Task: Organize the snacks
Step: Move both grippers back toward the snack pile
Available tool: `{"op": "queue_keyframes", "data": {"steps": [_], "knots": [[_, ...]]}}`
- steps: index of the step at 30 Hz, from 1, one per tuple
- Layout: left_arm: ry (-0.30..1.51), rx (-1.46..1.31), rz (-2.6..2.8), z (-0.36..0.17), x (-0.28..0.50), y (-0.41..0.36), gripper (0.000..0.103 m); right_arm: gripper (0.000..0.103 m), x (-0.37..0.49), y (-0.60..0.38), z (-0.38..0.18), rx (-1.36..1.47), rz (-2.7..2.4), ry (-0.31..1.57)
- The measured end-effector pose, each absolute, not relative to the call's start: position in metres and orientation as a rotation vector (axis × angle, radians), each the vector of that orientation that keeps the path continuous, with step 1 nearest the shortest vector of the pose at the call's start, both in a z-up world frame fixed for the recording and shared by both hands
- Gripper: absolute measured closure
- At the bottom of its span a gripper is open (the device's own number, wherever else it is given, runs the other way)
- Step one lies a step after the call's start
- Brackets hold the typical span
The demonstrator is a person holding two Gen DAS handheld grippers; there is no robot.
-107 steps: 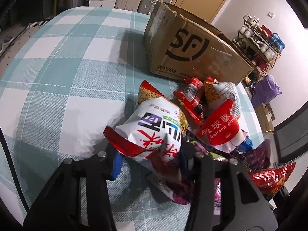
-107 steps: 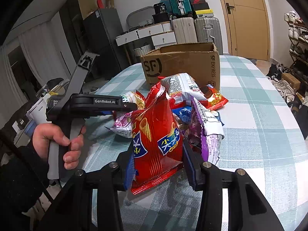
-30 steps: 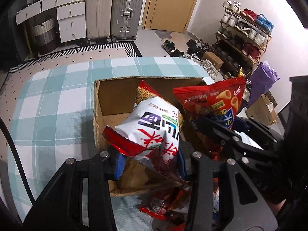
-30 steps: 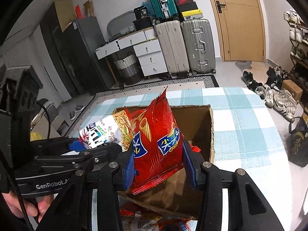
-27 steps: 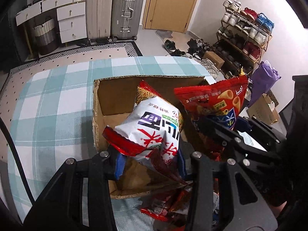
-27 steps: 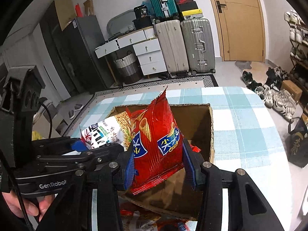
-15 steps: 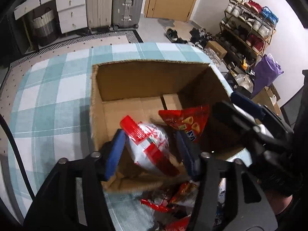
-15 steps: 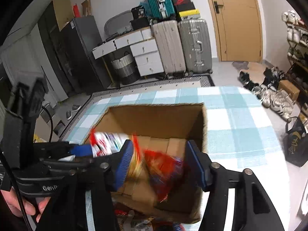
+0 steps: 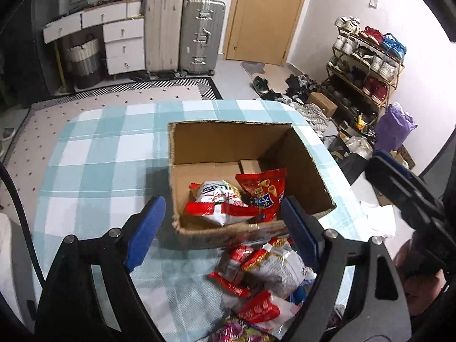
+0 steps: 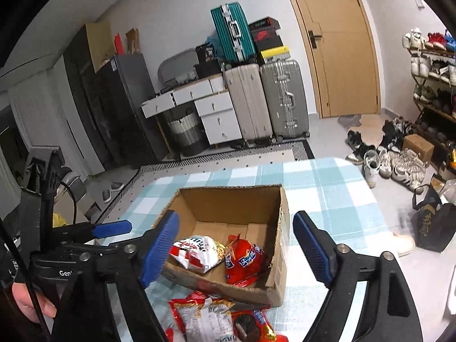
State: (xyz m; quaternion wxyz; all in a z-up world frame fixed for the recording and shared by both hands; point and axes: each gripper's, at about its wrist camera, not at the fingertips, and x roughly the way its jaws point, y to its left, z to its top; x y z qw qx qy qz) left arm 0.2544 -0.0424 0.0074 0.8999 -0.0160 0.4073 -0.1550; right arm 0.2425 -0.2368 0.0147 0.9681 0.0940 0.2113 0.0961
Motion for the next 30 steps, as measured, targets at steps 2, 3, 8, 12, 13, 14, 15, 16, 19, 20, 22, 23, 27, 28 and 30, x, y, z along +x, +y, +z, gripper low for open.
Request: {"op": "queue_keyframes", "data": {"steps": [2, 3, 8, 12, 13, 14, 15, 16, 19, 20, 22, 23, 27, 28, 30], "knots": [[0.799, -0.022, -0.315, 0.019, 0.238, -0.04, 0.021, 0.011, 0.227, -0.236, 0.021, 0.187, 0.204, 0.408], [0.772, -0.022, -0.311, 0.025, 0.229, -0.039, 0.021, 0.008, 0.218, -0.236, 0.025, 0.182, 0.207, 0.398], [0.668, -0.047, -0.299, 0.053, 0.188, -0.031, 0.018, 0.004, 0.176, -0.233, 0.041, 0.163, 0.215, 0.345], [0.602, -0.039, -0.296, 0.071, 0.155, -0.028, 0.018, 0.002, 0.139, -0.234, 0.051, 0.163, 0.212, 0.303], [0.591, -0.032, -0.293, 0.074, 0.148, -0.027, 0.017, 0.002, 0.131, -0.234, 0.052, 0.164, 0.213, 0.298], [0.578, -0.026, -0.291, 0.077, 0.139, -0.027, 0.016, 0.002, 0.121, -0.233, 0.053, 0.167, 0.215, 0.29], [0.57, -0.022, -0.286, 0.079, 0.13, -0.026, 0.014, 0.002, 0.114, -0.232, 0.054, 0.167, 0.217, 0.286], [0.563, -0.022, -0.281, 0.079, 0.122, -0.024, 0.012, 0.002, 0.105, -0.232, 0.055, 0.165, 0.217, 0.282], [0.549, -0.018, -0.265, 0.079, 0.097, -0.022, 0.008, 0.001, 0.081, -0.229, 0.053, 0.167, 0.22, 0.269], [0.55, -0.017, -0.263, 0.077, 0.089, -0.02, 0.007, 0.001, 0.072, -0.229, 0.05, 0.169, 0.219, 0.269], [0.554, -0.027, -0.263, 0.074, 0.076, -0.016, 0.004, 0.001, 0.057, -0.226, 0.043, 0.17, 0.217, 0.276], [0.557, -0.032, -0.258, 0.072, 0.069, -0.013, 0.004, 0.001, 0.051, -0.225, 0.041, 0.171, 0.216, 0.278], [0.559, -0.051, -0.238, 0.063, 0.047, -0.002, 0.001, 0.001, 0.023, -0.224, 0.022, 0.192, 0.214, 0.288], [0.563, -0.052, -0.232, 0.06, 0.046, 0.0, 0.001, 0.001, 0.02, -0.224, 0.017, 0.194, 0.216, 0.293], [0.576, -0.055, -0.214, 0.052, 0.039, 0.004, 0.001, 0.001, 0.007, -0.223, 0.004, 0.202, 0.214, 0.303]]}}
